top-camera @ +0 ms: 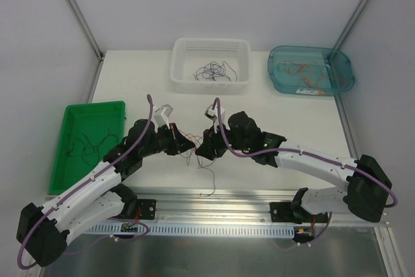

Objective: Untangle the cables
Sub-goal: Untie the cable.

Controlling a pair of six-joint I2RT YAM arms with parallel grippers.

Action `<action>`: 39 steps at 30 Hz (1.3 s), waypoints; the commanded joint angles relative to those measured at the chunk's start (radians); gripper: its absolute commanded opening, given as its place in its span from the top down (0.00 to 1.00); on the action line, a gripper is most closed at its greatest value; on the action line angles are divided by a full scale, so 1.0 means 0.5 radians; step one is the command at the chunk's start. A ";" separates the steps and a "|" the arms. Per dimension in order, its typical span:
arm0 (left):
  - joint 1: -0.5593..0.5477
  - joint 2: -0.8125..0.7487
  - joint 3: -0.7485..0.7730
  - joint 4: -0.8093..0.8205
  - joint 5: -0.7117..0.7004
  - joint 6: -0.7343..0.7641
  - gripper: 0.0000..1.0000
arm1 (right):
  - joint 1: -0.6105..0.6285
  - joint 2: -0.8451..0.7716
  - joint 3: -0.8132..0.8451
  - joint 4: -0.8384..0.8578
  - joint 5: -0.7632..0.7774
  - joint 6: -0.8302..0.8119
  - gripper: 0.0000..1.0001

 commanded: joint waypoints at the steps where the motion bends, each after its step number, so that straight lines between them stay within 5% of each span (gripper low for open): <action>1: -0.006 -0.053 0.070 0.020 0.030 -0.036 1.00 | 0.014 0.031 0.046 0.138 0.094 0.016 0.56; 10: -0.009 -0.053 0.058 0.020 0.079 -0.033 1.00 | 0.014 0.018 -0.003 0.239 0.128 0.019 0.76; 14: -0.009 -0.065 0.046 0.020 0.067 -0.027 1.00 | 0.008 -0.018 -0.018 0.203 0.167 -0.012 0.99; 19: -0.006 -0.154 0.015 -0.027 -0.062 -0.030 1.00 | -0.099 -0.156 -0.098 0.086 0.232 -0.030 0.99; 26: -0.006 -0.063 0.067 -0.027 0.137 0.105 1.00 | -0.201 -0.264 -0.065 -0.126 0.253 -0.049 0.99; 27: -0.006 -0.053 0.070 -0.027 0.146 0.112 1.00 | -0.201 -0.261 -0.043 -0.193 0.253 -0.058 0.97; 31: -0.006 -0.035 0.067 -0.024 0.122 0.060 1.00 | -0.158 -0.239 0.077 -0.362 0.244 -0.107 0.63; 39: -0.006 0.051 0.116 -0.023 0.021 -0.134 1.00 | 0.115 -0.273 0.218 -0.558 0.483 -0.184 0.61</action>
